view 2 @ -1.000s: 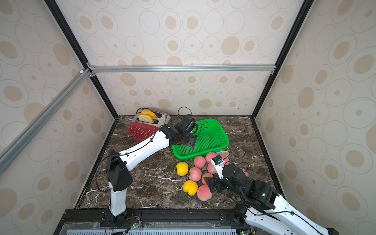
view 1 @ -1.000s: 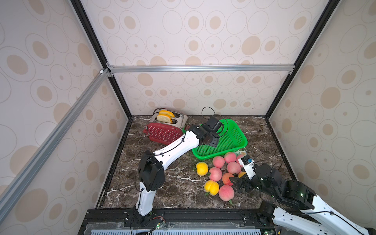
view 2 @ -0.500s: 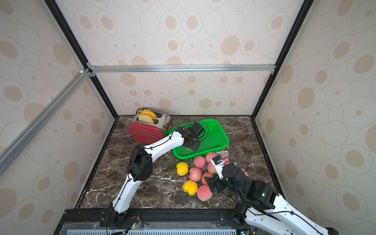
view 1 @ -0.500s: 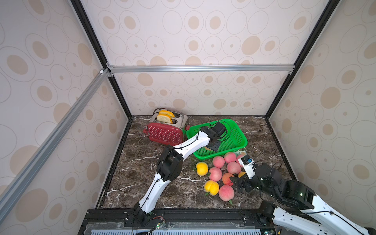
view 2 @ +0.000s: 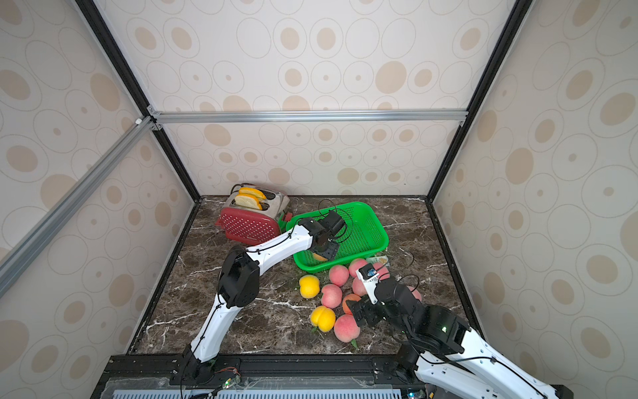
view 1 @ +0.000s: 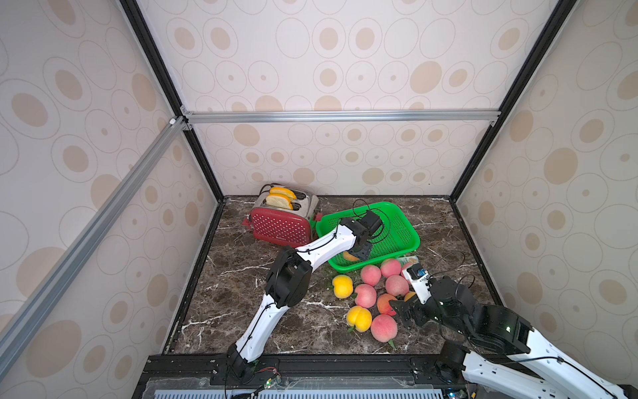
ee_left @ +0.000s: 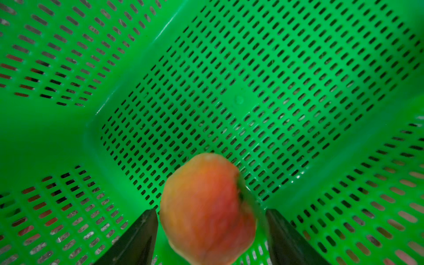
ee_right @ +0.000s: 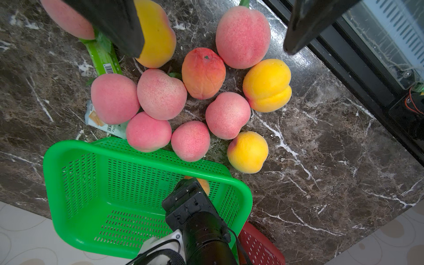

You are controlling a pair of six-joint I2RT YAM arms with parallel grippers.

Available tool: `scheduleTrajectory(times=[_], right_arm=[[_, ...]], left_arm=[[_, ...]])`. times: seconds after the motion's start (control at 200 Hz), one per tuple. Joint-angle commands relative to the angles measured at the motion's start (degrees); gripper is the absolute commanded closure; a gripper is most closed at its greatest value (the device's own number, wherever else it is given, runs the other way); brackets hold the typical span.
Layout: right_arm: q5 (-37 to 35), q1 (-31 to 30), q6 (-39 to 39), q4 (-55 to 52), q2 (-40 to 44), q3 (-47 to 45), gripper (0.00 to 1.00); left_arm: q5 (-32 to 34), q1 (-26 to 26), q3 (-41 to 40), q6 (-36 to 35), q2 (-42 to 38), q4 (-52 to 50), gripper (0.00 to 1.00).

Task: Put the peaches into the basket
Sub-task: Place the peach in the basket.

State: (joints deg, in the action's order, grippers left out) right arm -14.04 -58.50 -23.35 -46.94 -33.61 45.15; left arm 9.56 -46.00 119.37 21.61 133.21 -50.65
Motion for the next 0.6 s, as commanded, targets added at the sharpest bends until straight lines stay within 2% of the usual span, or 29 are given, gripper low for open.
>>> scheduleTrajectory(times=[0.0, 0.315, 0.416, 0.596], right_arm=[[-1.2, -0.3, 0.2, 1.3, 0.5, -1.2, 0.0], [-1.5, -0.3, 0.0, 1.5, 0.2, -1.6, 0.0], [-1.6, -0.4, 0.1, 1.3, -0.4, -1.6, 0.0], [-1.5, -0.4, 0.1, 1.6, -3.4, -2.0, 0.0]], left_arm=[[1.1, 0.3, 0.6, -0.1, 1.0, 0.2, 0.21], [2.6, 0.3, -0.6, -0.9, -2.7, 0.1, 0.2], [2.4, 0.3, -4.4, -2.1, -8.8, 2.4, 0.18], [0.2, 0.2, -13.5, -4.3, -22.4, 6.5, 0.06]])
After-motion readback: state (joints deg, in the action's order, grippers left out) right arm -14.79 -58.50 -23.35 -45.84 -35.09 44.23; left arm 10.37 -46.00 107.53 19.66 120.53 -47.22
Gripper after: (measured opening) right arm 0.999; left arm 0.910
